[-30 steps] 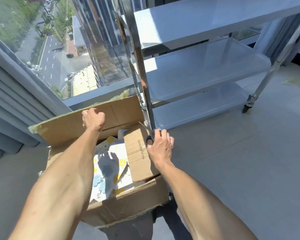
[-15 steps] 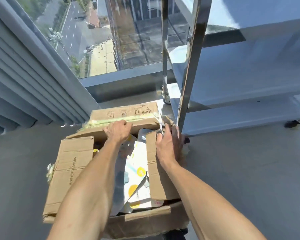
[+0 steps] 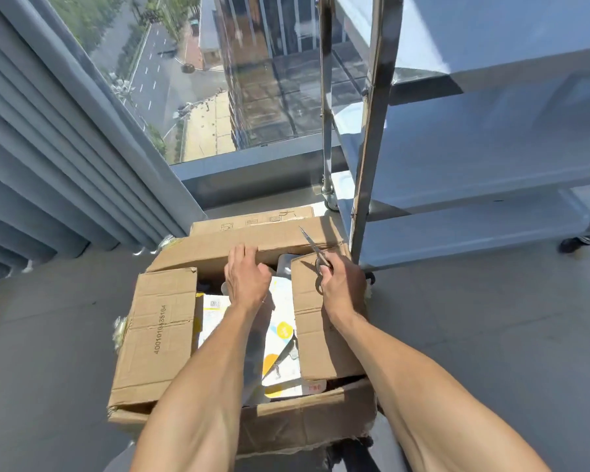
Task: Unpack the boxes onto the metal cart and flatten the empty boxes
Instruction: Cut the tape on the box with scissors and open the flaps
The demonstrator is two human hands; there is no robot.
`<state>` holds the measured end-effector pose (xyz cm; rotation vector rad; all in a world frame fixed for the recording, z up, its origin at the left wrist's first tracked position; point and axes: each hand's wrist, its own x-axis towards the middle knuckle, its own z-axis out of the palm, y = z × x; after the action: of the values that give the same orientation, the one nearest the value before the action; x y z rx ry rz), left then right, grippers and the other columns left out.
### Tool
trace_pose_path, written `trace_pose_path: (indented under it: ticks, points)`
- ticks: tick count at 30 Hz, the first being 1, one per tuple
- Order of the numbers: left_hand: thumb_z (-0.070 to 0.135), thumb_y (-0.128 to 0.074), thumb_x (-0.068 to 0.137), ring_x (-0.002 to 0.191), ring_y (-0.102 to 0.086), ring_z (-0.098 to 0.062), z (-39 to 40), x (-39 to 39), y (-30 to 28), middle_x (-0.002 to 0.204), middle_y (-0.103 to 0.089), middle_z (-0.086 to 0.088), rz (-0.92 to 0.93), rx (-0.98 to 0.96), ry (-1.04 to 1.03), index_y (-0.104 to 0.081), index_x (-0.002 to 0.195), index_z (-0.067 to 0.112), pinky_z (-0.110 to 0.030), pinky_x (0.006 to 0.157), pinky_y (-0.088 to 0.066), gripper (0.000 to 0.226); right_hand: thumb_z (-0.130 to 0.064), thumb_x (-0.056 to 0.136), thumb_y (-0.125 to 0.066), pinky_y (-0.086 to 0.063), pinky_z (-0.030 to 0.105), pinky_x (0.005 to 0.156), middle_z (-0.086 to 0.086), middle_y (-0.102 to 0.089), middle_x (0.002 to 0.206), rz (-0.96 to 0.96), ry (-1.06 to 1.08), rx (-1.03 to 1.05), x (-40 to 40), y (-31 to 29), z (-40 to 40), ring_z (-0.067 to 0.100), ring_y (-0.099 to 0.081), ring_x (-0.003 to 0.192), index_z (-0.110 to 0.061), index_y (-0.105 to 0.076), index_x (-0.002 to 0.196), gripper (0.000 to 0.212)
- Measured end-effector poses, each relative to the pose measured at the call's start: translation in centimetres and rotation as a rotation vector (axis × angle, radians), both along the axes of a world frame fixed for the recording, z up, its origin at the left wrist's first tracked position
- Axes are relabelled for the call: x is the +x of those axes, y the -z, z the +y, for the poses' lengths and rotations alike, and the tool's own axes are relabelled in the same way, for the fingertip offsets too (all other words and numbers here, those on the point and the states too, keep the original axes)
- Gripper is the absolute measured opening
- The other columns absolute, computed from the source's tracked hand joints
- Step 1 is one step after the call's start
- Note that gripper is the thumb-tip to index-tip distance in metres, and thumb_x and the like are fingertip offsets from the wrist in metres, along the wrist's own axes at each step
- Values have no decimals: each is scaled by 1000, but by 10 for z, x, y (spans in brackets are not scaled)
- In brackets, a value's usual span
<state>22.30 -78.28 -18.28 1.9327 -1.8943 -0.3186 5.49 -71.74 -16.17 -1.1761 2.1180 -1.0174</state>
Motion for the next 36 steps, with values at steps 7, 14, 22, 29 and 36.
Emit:
trace_pose_path:
  ticks: [7,14,22,29,36]
  points:
    - [12,-50,87,115,-53,-31,57,-60,-29,122,-61,-13,145,116,94,-64,119,9,-38,95,-43,34,-15,91,-66,-43,26,73,9,-68,99,128,175,55,-21,-20,73,26,-65,95,-7,-66,102,14]
    - [13,-51,83,98,-60,-29,93,-111,-46,102,-64,-8,-37,69,374,-59,93,13,-36,81,-46,13,-15,91,-59,-38,32,62,9,-66,91,273,349,59,-44,-25,114,32,-62,82,-13,-57,91,3]
    - [11,-52,86,105,-63,-37,126,-201,-60,112,-66,-18,-110,98,714,-64,115,11,-42,87,-52,32,-9,95,-50,-42,34,64,14,-69,94,330,525,245,-127,-31,174,33,-67,90,-8,-69,93,19]
    - [11,-51,89,121,-53,-36,260,-372,-90,130,-57,-19,-143,161,1118,-58,129,11,-40,96,-45,40,-2,92,-47,-37,33,67,10,-63,107,440,802,385,-232,-81,358,29,-61,99,-8,-63,107,23]
    - [11,-50,90,116,-56,-36,536,-472,-129,128,-56,-19,-68,223,1671,-54,132,8,-38,97,-44,42,1,91,-52,-35,32,62,11,-65,95,427,1521,482,-213,-119,616,29,-60,93,-8,-64,100,17]
